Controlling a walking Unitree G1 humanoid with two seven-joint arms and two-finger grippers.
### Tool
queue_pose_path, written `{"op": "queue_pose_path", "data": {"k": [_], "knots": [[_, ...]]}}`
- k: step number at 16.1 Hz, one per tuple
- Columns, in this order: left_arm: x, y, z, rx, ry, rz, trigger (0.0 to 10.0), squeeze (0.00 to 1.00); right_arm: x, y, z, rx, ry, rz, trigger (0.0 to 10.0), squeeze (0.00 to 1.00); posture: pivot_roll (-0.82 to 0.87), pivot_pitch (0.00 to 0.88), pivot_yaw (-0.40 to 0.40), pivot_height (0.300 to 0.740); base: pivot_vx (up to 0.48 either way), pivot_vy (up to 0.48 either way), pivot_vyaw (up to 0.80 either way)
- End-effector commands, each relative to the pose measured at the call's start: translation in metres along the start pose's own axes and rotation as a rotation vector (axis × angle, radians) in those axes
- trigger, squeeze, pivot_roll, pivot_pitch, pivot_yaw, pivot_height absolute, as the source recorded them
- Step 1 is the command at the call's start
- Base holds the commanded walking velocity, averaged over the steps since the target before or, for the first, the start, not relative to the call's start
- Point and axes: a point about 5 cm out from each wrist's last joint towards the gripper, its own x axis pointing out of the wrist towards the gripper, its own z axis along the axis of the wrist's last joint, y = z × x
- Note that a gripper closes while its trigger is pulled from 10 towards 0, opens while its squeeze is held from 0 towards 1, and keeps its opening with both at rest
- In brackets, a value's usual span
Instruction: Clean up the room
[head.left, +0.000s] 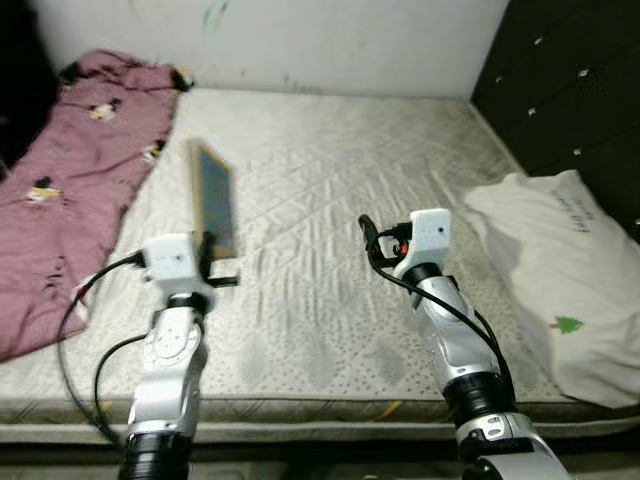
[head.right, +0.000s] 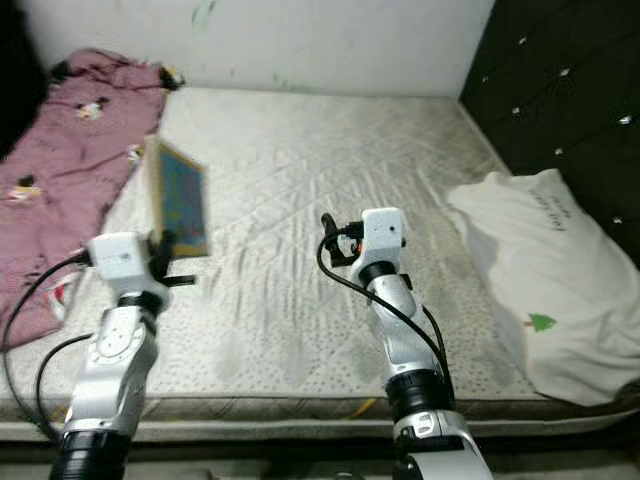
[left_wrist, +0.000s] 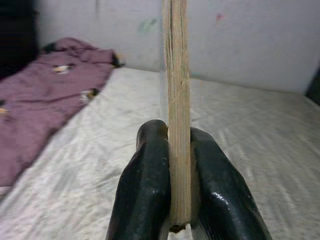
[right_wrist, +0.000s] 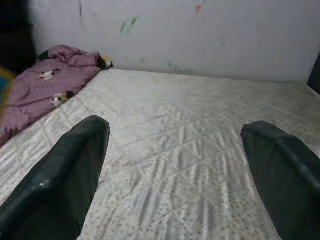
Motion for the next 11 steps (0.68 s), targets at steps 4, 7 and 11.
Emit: {"op": "queue_pose_path", "data": {"k": [4,7,11], "knots": [[0.0033,-0.0069,0.0092,0.001,-0.042,-0.021,10.0,0.00,0.0001,-0.0062,0.0005,-0.007,0.006,-0.010,10.0,0.00,-0.01,0.000,-0.016,0.740,0.000,-0.392,-0.20],[0.0037,-0.0069,0.0095,0.002,-0.043,-0.022,10.0,0.00,0.0007,-0.0052,0.0009,-0.011,0.005,-0.005,10.0,0.00,-0.01,0.000,-0.017,0.740,0.000,-0.398,0.00],[0.0039,-0.0069,0.0098,0.004,-0.044,-0.021,10.0,0.00,0.0009,-0.0046,0.0007,-0.014,0.005,-0.002,10.0,0.00,-0.01,0.000,-0.017,0.740,0.000,-0.392,0.00]]}}
